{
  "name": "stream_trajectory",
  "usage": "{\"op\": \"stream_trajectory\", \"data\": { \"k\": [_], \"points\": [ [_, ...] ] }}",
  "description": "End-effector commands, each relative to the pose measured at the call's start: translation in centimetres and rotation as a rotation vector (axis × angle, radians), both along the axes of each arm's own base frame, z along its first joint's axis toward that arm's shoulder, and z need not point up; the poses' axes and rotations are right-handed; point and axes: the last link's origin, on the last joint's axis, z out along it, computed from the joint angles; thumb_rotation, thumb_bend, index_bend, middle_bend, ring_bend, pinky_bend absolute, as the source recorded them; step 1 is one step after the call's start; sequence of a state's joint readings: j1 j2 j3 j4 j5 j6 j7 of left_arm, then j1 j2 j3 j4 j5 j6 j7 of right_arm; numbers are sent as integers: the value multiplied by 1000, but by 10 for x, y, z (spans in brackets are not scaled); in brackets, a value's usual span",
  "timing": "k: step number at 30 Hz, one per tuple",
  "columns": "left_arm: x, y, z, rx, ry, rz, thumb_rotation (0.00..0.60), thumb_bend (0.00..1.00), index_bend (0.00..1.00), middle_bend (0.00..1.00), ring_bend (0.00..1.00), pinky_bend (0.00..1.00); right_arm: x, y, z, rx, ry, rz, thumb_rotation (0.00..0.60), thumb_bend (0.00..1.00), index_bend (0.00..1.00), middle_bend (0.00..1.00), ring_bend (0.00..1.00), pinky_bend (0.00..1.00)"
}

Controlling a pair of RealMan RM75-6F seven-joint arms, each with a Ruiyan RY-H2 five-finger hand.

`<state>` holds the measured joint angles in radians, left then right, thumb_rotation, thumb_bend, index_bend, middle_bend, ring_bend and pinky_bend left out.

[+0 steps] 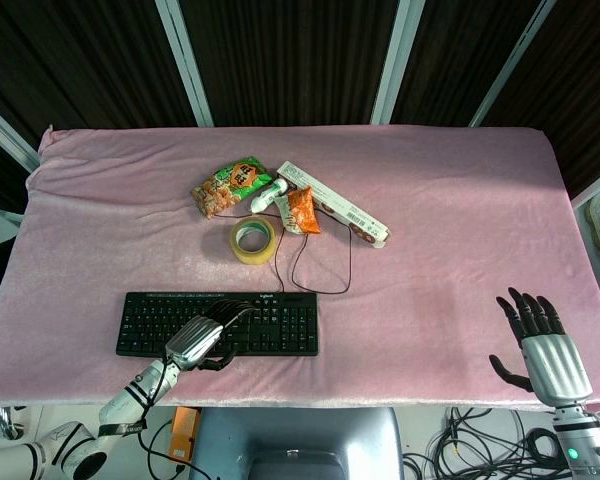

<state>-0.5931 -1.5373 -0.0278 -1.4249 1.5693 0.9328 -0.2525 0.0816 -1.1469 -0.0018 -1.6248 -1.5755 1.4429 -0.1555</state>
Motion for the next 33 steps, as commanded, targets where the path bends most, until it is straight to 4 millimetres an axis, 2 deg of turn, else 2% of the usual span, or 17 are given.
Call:
{"op": "stream_trajectory", "data": {
  "k": [1, 8, 9, 10, 12, 13, 14, 15, 16, 19, 24, 27, 33],
  "points": [
    [0, 0, 0, -4, 4, 4, 600, 496, 0, 38, 0, 15, 0, 0, 0, 1, 0, 1, 600, 406, 0, 0, 0, 0],
    [-4, -1, 7, 33, 16, -1, 600, 497, 0, 44, 0, 18, 1, -1, -2, 4, 4, 6, 600, 406, 0, 0, 0, 0],
    [-6, 0, 11, 54, 21, -4, 600, 496, 0, 57, 2, 27, 1, -1, -3, 11, 4, 5, 600, 406, 0, 0, 0, 0],
    [-8, 0, 15, 86, 29, -9, 600, 498, 0, 126, 58, 92, 1, -1, -3, 13, 5, 2, 600, 406, 0, 0, 0, 0],
    [-14, 3, 25, 197, 56, -39, 600, 517, 26, 414, 372, 435, 1, -1, -4, 16, 7, 4, 600, 406, 0, 0, 0, 0],
    [-19, 2, 30, 240, 78, -48, 600, 541, 57, 655, 655, 709, 1, 0, -4, 18, 8, 4, 600, 406, 0, 0, 0, 0],
    [-25, 2, 35, 282, 104, -53, 600, 570, 96, 822, 839, 880, 1, 0, -4, 19, 6, 4, 600, 406, 0, 0, 0, 0],
    [-31, 2, 43, 343, 131, -63, 600, 609, 143, 932, 955, 973, 1, 0, -3, 18, 6, 4, 600, 407, 0, 0, 0, 0],
    [-37, 1, 50, 381, 152, -65, 600, 660, 205, 992, 999, 1000, 0, 1, -3, 15, 6, 3, 600, 406, 0, 0, 0, 0],
    [-60, -5, 71, 408, 209, -17, 600, 752, 333, 1000, 1000, 1000, 0, 1, -1, 9, 3, -1, 600, 406, 0, 0, 0, 0],
    [-97, -13, 103, 363, 384, 95, 600, 780, 347, 1000, 1000, 1000, -2, 1, -1, 6, 8, -7, 600, 406, 0, 0, 0, 0],
    [-111, -20, 108, 324, 429, 155, 600, 787, 341, 1000, 1000, 1000, -2, 1, -2, 9, 12, -10, 600, 406, 0, 0, 0, 0],
    [-126, -24, 101, 250, 451, 216, 600, 798, 319, 1000, 1000, 1000, 0, 1, -7, 18, 20, -7, 600, 406, 0, 0, 0, 0]
  ]
}}
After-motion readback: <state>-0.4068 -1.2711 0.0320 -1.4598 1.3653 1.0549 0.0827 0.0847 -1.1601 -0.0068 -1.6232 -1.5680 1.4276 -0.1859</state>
